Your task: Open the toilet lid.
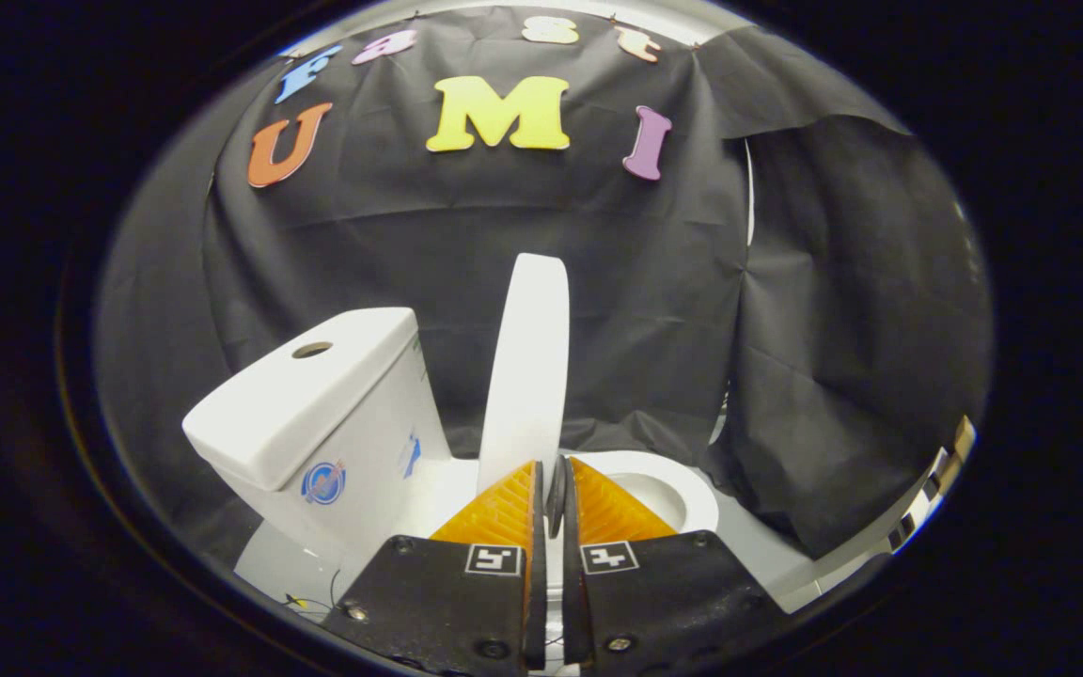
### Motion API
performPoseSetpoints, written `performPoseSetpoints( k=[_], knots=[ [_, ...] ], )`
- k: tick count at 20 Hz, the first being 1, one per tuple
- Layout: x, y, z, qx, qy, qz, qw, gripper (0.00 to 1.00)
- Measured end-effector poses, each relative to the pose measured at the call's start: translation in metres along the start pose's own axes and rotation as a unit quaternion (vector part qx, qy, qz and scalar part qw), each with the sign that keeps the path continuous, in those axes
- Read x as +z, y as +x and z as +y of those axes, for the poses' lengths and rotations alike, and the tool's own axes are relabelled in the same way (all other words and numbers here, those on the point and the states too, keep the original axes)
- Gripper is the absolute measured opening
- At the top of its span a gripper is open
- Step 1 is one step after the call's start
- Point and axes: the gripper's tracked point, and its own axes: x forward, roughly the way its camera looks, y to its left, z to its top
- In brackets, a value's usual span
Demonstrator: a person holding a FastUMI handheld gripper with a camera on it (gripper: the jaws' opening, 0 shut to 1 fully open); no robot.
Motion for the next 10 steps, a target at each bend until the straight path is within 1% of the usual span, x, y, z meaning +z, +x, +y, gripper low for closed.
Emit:
performPoseSetpoints(
  k=[10],
  knots=[
    [0.005,-0.011,0.051,-0.002,-0.051,-0.009,0.999,0.12]
  ],
)
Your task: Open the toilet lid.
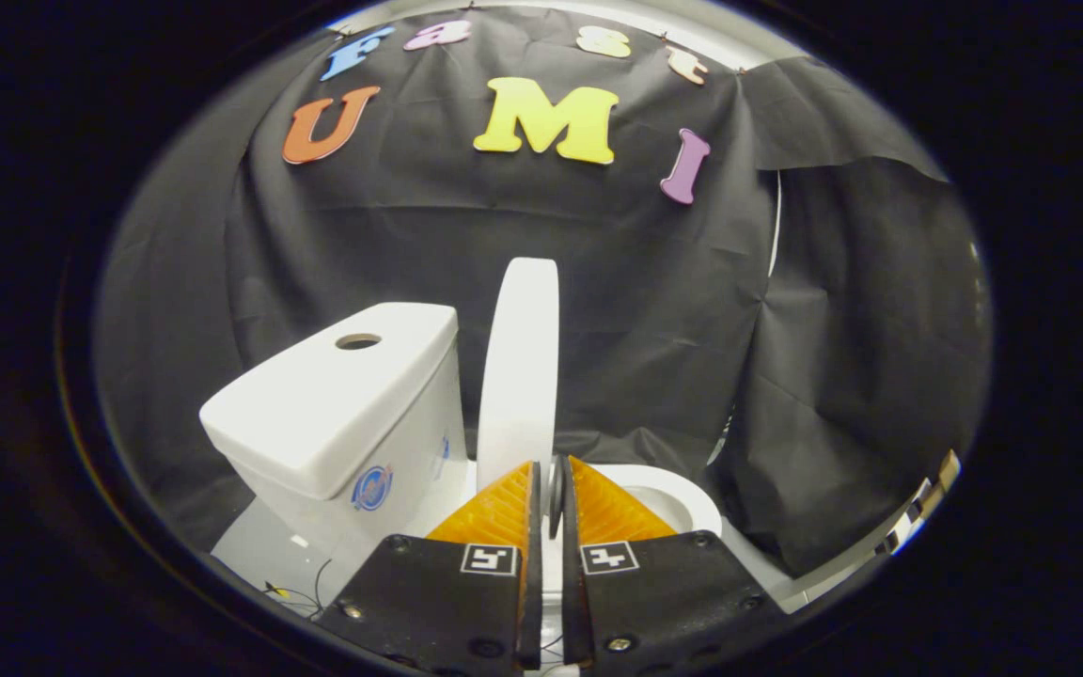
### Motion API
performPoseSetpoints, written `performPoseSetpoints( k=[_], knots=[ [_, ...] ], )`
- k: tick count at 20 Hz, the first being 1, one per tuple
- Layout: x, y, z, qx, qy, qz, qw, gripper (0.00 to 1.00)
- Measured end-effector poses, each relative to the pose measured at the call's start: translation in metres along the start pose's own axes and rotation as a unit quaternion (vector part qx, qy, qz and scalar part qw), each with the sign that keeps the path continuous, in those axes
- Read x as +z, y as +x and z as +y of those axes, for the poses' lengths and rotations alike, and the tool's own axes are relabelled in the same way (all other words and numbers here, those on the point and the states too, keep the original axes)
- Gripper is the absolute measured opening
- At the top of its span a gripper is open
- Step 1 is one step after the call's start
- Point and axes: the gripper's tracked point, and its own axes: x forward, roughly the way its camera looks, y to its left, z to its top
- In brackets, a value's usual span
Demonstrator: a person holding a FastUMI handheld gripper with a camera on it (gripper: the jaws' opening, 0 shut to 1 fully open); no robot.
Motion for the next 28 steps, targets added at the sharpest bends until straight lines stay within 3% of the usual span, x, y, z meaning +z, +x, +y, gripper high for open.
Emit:
performPoseSetpoints(
  k=[4,7,10,12,16,23,28],
  knots=[
    [-0.001,-0.001,0.029,0.015,-0.025,0.016,0.999,0.13],
    [-0.001,-0.005,0.045,0.055,-0.030,0.023,0.998,0.16],
    [0.020,-0.021,0.046,0.080,-0.024,-0.023,0.996,0.48],
    [0.045,-0.034,0.045,0.092,-0.026,-0.071,0.993,0.54],
    [0.077,-0.072,0.038,0.132,-0.018,-0.134,0.982,0.99],
    [0.098,-0.108,-0.048,0.139,0.051,-0.186,0.971,0.99],
    [0.083,-0.099,-0.137,0.093,0.061,-0.196,0.974,1.00]
  ],
)
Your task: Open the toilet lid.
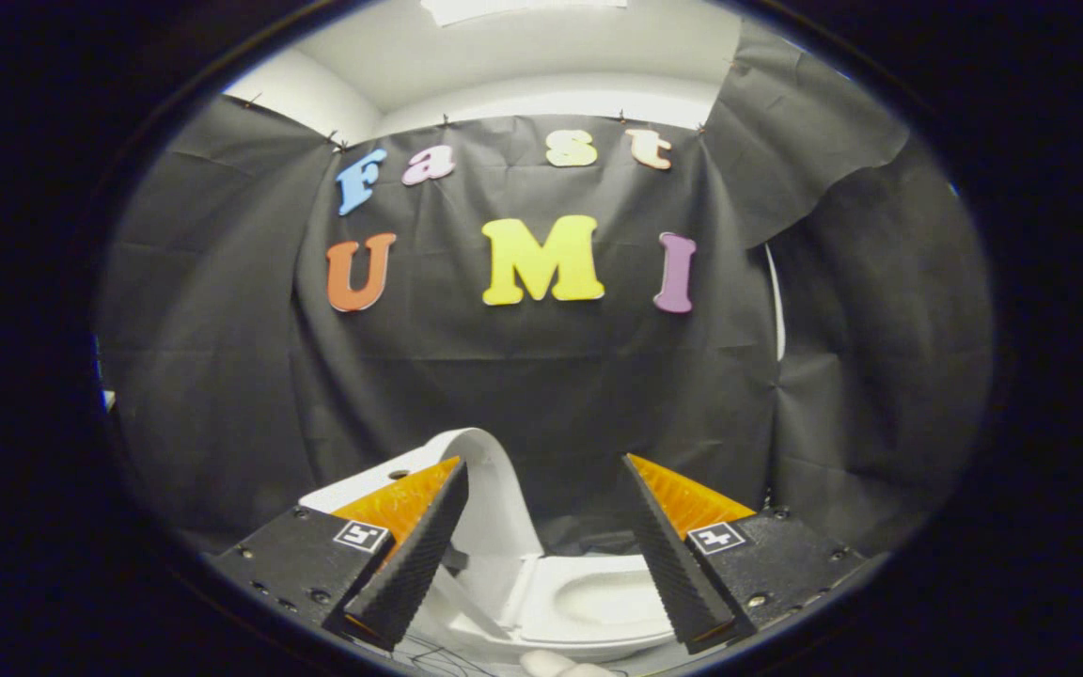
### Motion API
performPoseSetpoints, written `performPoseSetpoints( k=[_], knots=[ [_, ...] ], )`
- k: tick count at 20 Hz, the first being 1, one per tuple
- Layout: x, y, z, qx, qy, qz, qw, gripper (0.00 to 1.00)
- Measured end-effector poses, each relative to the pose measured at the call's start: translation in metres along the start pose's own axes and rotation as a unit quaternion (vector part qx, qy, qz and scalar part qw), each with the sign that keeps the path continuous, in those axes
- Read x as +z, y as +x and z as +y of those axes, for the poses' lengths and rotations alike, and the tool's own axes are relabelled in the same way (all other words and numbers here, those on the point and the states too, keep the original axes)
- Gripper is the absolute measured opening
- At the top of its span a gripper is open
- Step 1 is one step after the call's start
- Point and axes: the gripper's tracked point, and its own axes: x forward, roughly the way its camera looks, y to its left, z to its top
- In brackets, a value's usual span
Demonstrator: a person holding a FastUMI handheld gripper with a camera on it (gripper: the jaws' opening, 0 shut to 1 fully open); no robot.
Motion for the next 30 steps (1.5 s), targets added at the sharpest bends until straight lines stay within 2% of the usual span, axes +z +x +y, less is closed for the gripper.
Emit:
performPoseSetpoints(
  k=[7,14,23,30],
  knots=[
    [-0.052,-0.027,-0.102,-0.031,-0.026,0.017,0.999,1.00],
    [-0.109,-0.054,-0.173,-0.069,0.005,0.033,0.997,1.00],
    [-0.162,-0.063,-0.207,-0.079,0.010,0.066,0.995,1.00],
    [-0.153,-0.065,-0.212,-0.082,0.002,0.059,0.995,1.00]
  ],
)
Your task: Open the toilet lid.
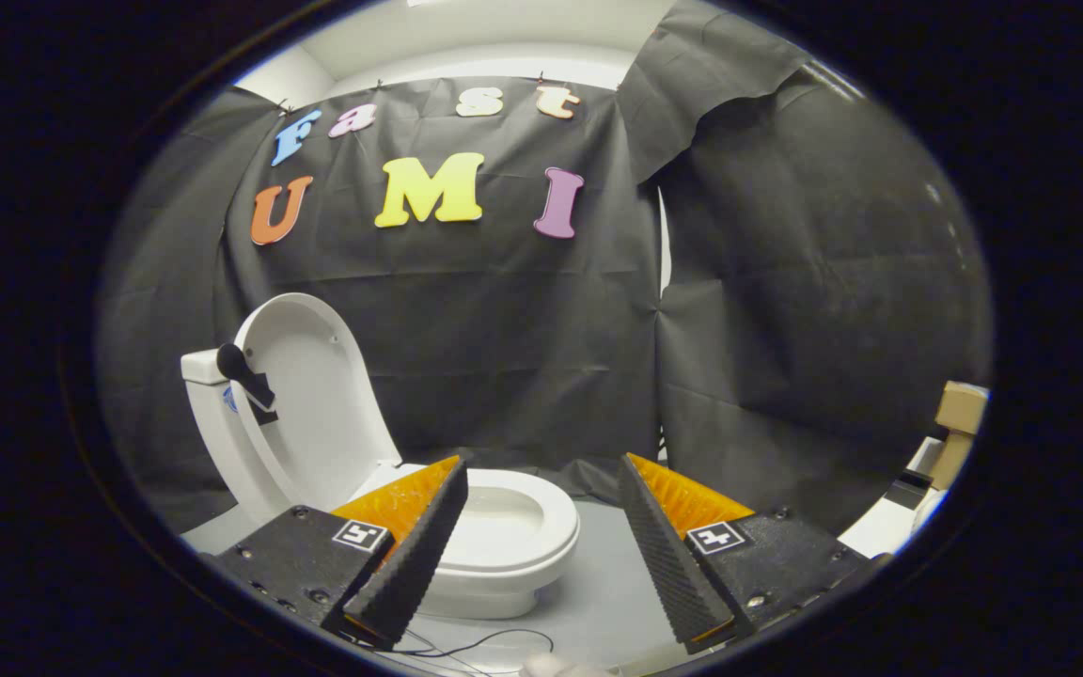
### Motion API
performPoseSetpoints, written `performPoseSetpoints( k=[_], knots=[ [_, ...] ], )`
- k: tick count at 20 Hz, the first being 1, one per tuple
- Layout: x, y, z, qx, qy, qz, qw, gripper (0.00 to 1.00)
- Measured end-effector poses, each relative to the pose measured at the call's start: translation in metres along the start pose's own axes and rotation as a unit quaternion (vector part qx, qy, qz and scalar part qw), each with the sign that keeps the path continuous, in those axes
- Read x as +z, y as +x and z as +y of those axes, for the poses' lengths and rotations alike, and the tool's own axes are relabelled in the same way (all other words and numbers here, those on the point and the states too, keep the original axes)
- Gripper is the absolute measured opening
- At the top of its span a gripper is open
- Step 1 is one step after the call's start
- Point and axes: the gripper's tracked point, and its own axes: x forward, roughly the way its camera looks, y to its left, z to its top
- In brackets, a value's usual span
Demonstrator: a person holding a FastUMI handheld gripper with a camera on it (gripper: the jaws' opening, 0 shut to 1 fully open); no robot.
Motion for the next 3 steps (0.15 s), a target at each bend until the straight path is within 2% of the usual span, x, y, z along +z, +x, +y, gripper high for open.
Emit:
performPoseSetpoints(
  k=[3],
  knots=[
    [0.0023,0.0000,0.0027,0.002,-0.003,-0.001,1.000,1.00]
  ],
)
